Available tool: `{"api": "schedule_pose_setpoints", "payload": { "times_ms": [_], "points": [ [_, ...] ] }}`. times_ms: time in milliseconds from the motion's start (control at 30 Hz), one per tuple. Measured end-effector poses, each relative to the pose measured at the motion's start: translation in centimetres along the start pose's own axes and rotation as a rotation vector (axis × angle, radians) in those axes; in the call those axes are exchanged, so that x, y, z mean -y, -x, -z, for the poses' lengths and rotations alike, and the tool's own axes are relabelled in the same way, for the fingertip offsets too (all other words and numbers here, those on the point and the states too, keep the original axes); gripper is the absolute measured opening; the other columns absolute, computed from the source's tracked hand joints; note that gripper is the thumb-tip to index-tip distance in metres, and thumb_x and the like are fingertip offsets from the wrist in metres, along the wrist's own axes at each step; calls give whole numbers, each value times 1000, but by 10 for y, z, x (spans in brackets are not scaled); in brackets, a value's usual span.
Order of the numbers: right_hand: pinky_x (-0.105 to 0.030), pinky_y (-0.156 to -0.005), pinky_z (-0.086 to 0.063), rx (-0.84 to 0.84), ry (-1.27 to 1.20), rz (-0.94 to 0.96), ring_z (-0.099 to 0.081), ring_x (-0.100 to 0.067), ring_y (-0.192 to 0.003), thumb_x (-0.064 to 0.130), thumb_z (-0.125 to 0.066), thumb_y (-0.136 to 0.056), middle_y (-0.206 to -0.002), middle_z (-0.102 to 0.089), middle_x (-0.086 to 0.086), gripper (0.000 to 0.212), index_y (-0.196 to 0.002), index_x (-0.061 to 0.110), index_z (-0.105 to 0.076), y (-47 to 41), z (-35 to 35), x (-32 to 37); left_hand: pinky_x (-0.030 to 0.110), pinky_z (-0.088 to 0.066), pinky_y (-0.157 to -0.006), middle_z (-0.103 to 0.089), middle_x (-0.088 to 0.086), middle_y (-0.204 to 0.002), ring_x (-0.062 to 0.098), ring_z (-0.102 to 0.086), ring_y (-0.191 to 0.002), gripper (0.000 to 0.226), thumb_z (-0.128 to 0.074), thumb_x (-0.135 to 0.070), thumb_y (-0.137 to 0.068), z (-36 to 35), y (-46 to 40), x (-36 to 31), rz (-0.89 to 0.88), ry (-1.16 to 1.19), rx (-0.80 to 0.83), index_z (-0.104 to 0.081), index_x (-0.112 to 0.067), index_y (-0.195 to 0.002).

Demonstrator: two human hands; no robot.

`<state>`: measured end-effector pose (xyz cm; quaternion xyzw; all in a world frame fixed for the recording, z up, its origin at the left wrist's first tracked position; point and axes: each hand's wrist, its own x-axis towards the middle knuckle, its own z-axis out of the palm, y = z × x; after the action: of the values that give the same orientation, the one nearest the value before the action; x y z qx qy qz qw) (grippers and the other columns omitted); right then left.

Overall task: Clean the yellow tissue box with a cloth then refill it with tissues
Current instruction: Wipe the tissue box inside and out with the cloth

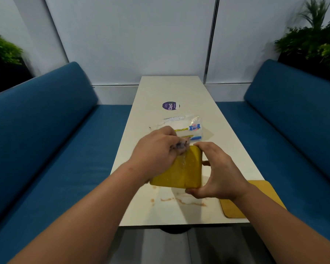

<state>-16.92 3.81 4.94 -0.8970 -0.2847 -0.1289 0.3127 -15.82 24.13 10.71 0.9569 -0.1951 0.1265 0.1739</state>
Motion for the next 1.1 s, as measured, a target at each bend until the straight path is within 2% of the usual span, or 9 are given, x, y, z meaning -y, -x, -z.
{"api": "schedule_pose_setpoints", "payload": {
  "times_ms": [100,167,267,400,567,733,900,1000,1100],
  "points": [
    [-33,-91,-53,14,30,2,-40,-7,-125,69,-79,-52,-140,-40,9,109,-141,26,-33,0,3,-1,30,-47,-81,-53,-14,-117,12,-50,-101,37,-49,-47,-95,7,-3,13,68,-2,35,-64,-27,-123],
    [-36,-93,-53,10,30,9,-42,-10,-126,69,-80,-50,-140,-42,7,112,-141,22,-35,-3,1,1,28,-44,-80,-55,-12,-116,13,-50,-101,35,-50,-46,-95,6,-5,1,14,12,27,-65,-26,-119],
    [-34,-93,-52,-19,20,22,-42,-9,-124,66,-82,-49,-138,-44,6,112,-141,20,-37,-6,0,2,31,-46,-79,-57,-10,-115,15,-51,-99,31,-51,-43,-95,4,-9,-13,-36,9,25,-67,-25,-115],
    [-28,-91,-51,-16,29,48,-41,-4,-123,67,-80,-51,-137,-41,11,108,-140,27,-33,-5,6,-1,28,-44,-78,-57,-10,-117,14,-51,-101,36,-49,-46,-95,13,-10,10,48,-22,83,-65,-26,-120],
    [-34,-93,-52,-21,49,45,-47,-14,-122,66,-82,-49,-137,-47,3,111,-140,16,-40,-8,0,1,35,-48,-82,-57,-9,-113,14,-52,-97,31,-52,-43,-95,1,-9,-14,8,49,8,-67,-24,-115],
    [-21,-90,-47,-34,40,64,-42,-5,-121,61,-84,-50,-136,-44,9,107,-138,25,-36,-8,7,-3,31,-47,-80,-55,-9,-115,12,-50,-98,35,-49,-47,-95,10,-8,12,100,20,57,-64,-26,-119],
    [-27,-90,-51,-26,23,64,-45,-9,-122,65,-81,-50,-136,-44,7,107,-138,24,-36,-10,0,0,30,-45,-80,-54,-12,-118,10,-47,-95,35,-50,-46,-95,3,-6,0,22,37,7,-64,-25,-120],
    [-17,-89,-44,-26,17,67,-40,-1,-123,64,-82,-52,-135,-40,17,105,-138,32,-32,-9,4,-3,30,-47,-79,-53,-13,-115,8,-47,-93,33,-52,-44,-95,5,-1,21,78,39,-6,-66,-24,-117],
    [-10,-86,-42,-33,-1,38,-38,4,-121,61,-84,-52,-131,-35,24,103,-136,42,-28,-10,9,-5,33,-50,-73,-53,-13,-107,11,-51,-88,29,-56,-40,-93,3,11,42,125,37,-108,-70,-20,-109]
  ]
}}
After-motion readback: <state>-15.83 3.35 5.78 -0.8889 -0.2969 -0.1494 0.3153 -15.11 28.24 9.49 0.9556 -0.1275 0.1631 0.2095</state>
